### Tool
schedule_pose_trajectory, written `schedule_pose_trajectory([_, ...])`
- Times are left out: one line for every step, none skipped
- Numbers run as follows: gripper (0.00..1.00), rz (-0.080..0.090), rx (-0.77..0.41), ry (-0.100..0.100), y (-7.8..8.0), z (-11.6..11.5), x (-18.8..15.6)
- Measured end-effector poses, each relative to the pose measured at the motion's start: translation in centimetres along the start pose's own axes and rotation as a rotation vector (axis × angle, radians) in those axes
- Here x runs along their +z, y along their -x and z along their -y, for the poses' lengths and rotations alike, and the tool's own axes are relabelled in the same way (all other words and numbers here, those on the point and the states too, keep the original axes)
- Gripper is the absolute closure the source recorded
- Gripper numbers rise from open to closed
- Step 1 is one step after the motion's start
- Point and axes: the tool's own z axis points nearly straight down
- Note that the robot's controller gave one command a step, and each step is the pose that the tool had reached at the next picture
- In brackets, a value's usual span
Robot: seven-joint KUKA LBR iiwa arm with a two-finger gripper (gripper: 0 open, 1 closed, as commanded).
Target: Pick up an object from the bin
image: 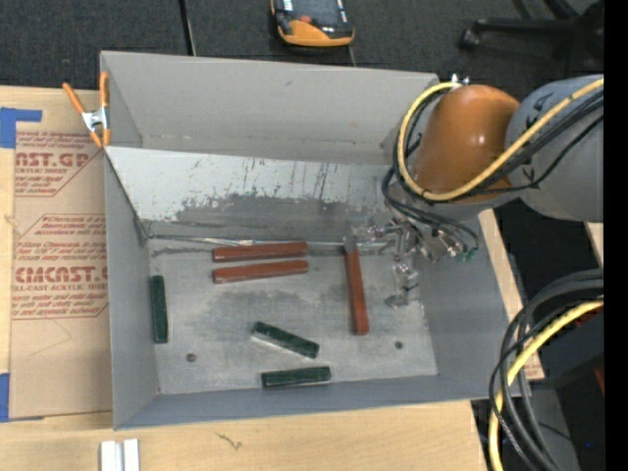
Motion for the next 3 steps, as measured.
schedule_pose_trajectory([0.00, -0.001, -0.084, 0.003, 1.14, -0.81, 6.65])
schedule_pose_trajectory([1.00, 0.001, -0.398, 0.000, 0.99, -1.30, 6.30])
schedule_pose_trajectory([1.00, 0.001, -0.398, 0.000, 0.99, -1.30, 6.30])
